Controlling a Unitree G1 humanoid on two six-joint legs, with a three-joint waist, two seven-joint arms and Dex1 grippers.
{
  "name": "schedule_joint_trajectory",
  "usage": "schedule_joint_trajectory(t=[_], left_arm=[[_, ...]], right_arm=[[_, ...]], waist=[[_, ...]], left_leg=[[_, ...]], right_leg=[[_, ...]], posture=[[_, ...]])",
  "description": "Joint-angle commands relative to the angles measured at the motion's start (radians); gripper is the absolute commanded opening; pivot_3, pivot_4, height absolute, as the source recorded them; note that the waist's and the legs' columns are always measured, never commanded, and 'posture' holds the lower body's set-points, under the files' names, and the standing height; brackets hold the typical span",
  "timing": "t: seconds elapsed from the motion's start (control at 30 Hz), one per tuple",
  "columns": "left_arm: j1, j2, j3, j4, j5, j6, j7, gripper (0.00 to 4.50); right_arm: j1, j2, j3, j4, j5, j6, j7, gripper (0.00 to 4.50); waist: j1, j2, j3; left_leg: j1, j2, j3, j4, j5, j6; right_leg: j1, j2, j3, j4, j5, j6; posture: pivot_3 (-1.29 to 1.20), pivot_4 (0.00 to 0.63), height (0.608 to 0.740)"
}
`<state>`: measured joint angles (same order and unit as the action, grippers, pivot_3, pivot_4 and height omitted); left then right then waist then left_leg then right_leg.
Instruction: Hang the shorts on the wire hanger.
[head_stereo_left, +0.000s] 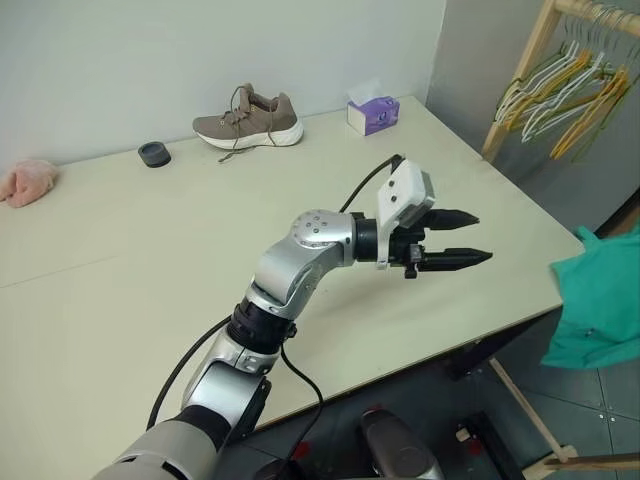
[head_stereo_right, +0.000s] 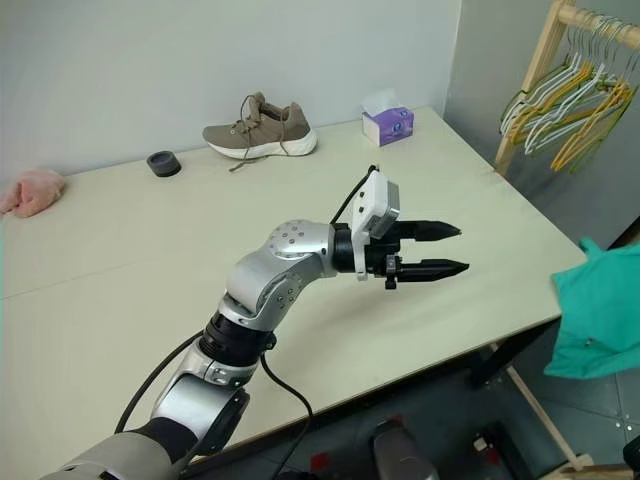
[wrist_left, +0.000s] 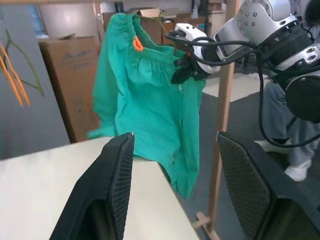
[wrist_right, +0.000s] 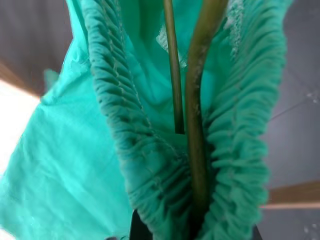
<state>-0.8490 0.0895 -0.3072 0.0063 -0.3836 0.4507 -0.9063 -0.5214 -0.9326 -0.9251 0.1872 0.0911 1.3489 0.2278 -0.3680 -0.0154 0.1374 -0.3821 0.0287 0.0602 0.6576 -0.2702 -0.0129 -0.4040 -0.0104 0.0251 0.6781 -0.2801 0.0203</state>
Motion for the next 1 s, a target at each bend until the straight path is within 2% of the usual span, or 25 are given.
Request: schedule_joint_trajectory(t=[0.03,0.27,0.5,0.67,1.0], left_arm=[[-0.047,-0.045,0.03,0.035,0.033,-0.073,0.054,2.77],[-0.067,-0.07,0.038,0.058,0.033,-0.104,0.053,2.77],[-0.073,-0.079,0.041,0.062,0.028,-0.112,0.051,2.77],[-0.072,-0.081,0.039,0.06,0.029,-0.12,0.04,2.77],[-0.082,-0.085,0.05,0.075,0.019,-0.121,0.038,2.77]], right_arm=[[-0.056,-0.075,0.03,0.107,-0.004,-0.137,-0.035,0.0],[-0.202,-0.202,0.159,0.508,-0.009,-0.436,-0.1,0.0],[-0.288,-0.273,0.272,0.779,0.007,-0.566,-0.097,0.0],[-0.292,-0.281,0.32,0.889,0.024,-0.603,-0.082,0.0],[-0.284,-0.283,0.372,0.946,0.041,-0.656,-0.036,0.0]], waist=[[-0.001,0.001,0.001],[-0.028,0.003,0.0],[-0.058,0.002,0.001],[-0.078,0.003,0.0],[-0.096,0.003,0.0]], left_leg=[[0.0,0.0,0.0,0.0,0.0,0.0],[0.004,-0.003,0.007,-0.006,0.0,0.0],[0.014,-0.004,0.018,-0.014,0.0,0.0],[0.023,-0.003,0.02,-0.015,0.0,0.0],[0.023,-0.003,0.02,-0.014,-0.001,-0.001]], right_leg=[[0.0,-0.002,0.0,0.0,0.0,0.0],[0.0,-0.008,0.007,0.0,-0.003,0.005],[0.002,-0.009,0.017,-0.001,-0.004,0.008],[0.013,-0.009,0.017,-0.006,-0.005,0.01],[0.019,-0.011,0.017,-0.015,-0.002,0.015]], posture=[[-0.45,0.147,0.74],[-0.45,0.124,0.74],[-0.45,0.112,0.74],[-0.45,0.099,0.74],[-0.45,0.08,0.74]])
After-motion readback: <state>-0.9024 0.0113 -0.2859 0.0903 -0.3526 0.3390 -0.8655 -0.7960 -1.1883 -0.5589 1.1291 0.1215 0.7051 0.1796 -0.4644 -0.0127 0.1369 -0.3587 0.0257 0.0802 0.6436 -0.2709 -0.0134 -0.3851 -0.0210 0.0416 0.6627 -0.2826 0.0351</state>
